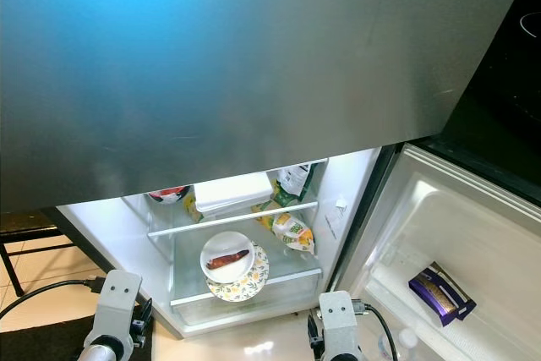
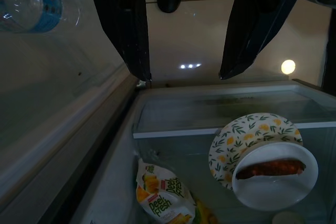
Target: Restocking fridge
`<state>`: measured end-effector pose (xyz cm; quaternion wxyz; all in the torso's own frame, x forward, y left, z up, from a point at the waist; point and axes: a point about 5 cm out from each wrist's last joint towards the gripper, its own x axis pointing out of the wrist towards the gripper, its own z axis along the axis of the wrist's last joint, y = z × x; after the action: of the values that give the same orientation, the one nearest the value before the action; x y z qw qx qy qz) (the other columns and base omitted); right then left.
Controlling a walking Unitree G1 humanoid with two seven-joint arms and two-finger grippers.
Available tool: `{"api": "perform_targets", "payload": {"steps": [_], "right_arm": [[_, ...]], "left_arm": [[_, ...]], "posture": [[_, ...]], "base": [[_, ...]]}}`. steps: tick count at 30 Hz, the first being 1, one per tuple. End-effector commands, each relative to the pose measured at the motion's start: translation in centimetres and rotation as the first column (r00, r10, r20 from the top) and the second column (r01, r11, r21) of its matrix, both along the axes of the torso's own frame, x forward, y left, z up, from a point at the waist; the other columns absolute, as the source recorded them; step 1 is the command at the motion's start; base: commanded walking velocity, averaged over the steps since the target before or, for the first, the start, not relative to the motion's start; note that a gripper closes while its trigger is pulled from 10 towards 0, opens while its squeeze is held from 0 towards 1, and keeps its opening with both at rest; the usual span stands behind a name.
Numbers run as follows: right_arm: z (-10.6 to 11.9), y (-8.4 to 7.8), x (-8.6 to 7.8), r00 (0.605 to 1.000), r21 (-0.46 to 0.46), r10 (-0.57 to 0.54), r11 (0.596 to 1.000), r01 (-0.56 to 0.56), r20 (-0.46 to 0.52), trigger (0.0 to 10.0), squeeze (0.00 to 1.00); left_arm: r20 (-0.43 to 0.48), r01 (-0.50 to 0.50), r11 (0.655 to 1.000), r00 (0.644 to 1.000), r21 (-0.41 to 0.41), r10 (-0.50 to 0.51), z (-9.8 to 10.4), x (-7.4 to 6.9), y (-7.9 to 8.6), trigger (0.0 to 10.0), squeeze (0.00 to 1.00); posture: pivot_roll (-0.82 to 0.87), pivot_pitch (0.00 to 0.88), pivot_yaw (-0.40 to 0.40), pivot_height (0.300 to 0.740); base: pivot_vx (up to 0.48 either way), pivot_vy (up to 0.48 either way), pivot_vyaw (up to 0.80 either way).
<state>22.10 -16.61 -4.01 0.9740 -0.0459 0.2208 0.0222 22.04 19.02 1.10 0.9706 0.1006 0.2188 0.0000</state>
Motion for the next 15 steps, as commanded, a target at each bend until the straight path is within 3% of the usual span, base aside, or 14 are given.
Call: {"api": "perform_targets", "payload": {"steps": [1,11,15], "right_arm": [[-0.42,0.08,-0.47,1.000,0.002,0.001,1.000,-0.001,-0.020,10.0,0.00],[-0.56,-0.03,-0.68,1.000,-0.004,0.009,1.000,-0.009,-0.025,10.0,0.00],[-0.58,0.02,-0.70,1.000,-0.003,0.009,1.000,-0.009,-0.026,10.0,0.00]], "left_arm": [[-0.024,-0.005,1.000,1.000,-0.010,0.005,-0.58,-0.55,-0.15,10.0,0.00],[-0.052,-0.011,1.000,0.999,-0.012,0.010,-0.99,-0.84,-0.54,10.0,0.00],[-0.062,-0.005,1.000,0.998,-0.009,0.004,-1.00,-0.74,-0.69,10.0,0.00]], "posture": [[-0.10,0.116,0.059,0.740],[-0.10,0.117,0.055,0.740],[-0.10,0.120,0.057,0.740]], "base": [[0.000,0.000,0.00],[0.000,0.000,0.00],[-0.280,-0.275,0.00]]}}
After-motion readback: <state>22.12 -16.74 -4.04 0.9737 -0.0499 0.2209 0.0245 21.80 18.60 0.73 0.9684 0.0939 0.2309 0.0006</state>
